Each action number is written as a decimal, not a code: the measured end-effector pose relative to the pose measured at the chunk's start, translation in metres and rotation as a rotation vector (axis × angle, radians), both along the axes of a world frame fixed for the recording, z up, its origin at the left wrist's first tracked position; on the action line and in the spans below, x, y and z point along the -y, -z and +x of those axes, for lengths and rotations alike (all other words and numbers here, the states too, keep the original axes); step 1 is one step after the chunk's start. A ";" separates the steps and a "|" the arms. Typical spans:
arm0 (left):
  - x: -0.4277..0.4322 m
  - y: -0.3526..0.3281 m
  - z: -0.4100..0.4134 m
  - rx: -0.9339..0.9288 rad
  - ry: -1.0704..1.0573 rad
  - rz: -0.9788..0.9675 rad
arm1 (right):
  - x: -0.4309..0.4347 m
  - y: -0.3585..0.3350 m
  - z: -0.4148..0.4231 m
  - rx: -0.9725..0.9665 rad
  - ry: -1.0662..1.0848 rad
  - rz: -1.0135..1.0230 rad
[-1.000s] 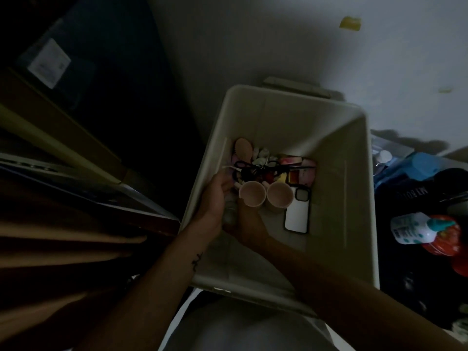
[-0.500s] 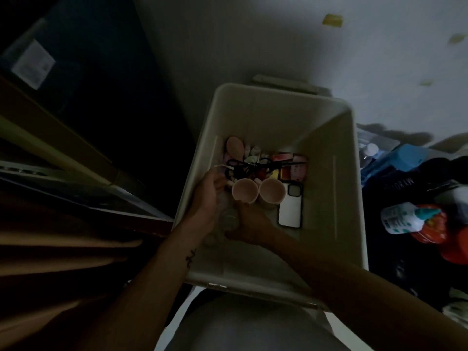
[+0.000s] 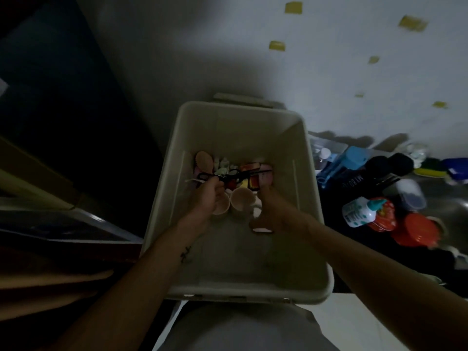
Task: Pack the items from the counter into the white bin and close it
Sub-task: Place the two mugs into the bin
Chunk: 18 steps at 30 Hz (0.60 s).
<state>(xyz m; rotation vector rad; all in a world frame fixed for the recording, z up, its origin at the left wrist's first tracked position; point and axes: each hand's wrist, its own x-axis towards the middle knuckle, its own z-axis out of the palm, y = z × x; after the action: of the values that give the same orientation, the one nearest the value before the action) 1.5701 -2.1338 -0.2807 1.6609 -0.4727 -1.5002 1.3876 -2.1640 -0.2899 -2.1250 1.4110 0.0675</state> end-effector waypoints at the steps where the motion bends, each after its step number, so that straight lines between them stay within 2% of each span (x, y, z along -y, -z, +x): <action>1: 0.003 0.002 -0.003 0.008 0.021 0.004 | 0.005 -0.004 -0.003 0.025 -0.003 -0.017; 3: 0.006 0.006 -0.008 0.004 0.052 0.018 | 0.015 -0.009 -0.008 0.032 -0.017 -0.039; 7: 0.006 0.011 -0.013 0.006 0.060 0.031 | 0.036 -0.002 -0.007 -0.112 -0.037 -0.110; 14: 0.007 0.020 -0.006 0.004 0.063 0.048 | 0.054 0.013 -0.001 -0.195 -0.032 -0.033; 18: 0.006 0.027 -0.005 0.024 0.095 0.068 | 0.057 0.021 0.000 -0.178 0.006 0.022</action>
<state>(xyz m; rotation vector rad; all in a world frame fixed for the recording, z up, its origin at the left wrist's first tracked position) 1.5655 -2.1394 -0.3080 1.7323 -0.5256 -1.5829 1.3873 -2.2214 -0.3113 -2.1399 1.5097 0.2754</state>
